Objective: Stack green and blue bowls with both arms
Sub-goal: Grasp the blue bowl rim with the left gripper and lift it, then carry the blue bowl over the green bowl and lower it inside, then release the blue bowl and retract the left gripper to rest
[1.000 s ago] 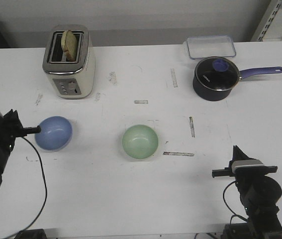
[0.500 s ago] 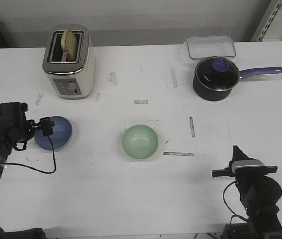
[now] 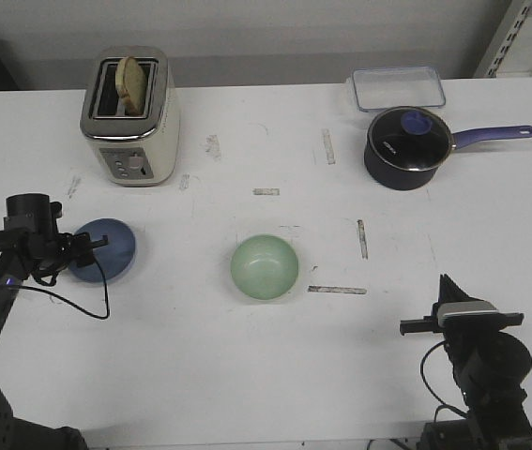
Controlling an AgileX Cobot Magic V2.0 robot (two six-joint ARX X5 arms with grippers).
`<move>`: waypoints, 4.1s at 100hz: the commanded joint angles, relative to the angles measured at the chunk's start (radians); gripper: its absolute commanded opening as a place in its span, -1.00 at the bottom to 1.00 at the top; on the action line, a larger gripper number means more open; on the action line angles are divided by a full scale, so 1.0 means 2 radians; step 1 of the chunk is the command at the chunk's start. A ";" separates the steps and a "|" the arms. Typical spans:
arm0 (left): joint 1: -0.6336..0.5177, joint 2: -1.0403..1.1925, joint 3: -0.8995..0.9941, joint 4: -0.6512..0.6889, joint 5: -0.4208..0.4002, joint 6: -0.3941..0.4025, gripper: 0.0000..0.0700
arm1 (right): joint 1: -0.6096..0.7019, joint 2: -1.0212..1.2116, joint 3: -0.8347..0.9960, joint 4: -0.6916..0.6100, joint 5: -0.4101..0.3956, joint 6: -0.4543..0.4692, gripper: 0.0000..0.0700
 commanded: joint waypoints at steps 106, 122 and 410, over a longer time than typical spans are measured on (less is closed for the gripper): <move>-0.353 -0.006 0.201 -0.067 0.057 0.001 -1.00 | 0.001 0.003 0.002 0.003 0.001 0.006 -1.00; -0.384 0.046 0.201 -0.058 0.052 0.005 -1.00 | 0.001 0.003 0.002 0.003 0.001 0.006 -1.00; -0.091 -0.546 -0.316 0.232 -0.053 0.011 -1.00 | 0.001 0.002 0.002 0.010 0.002 0.006 -1.00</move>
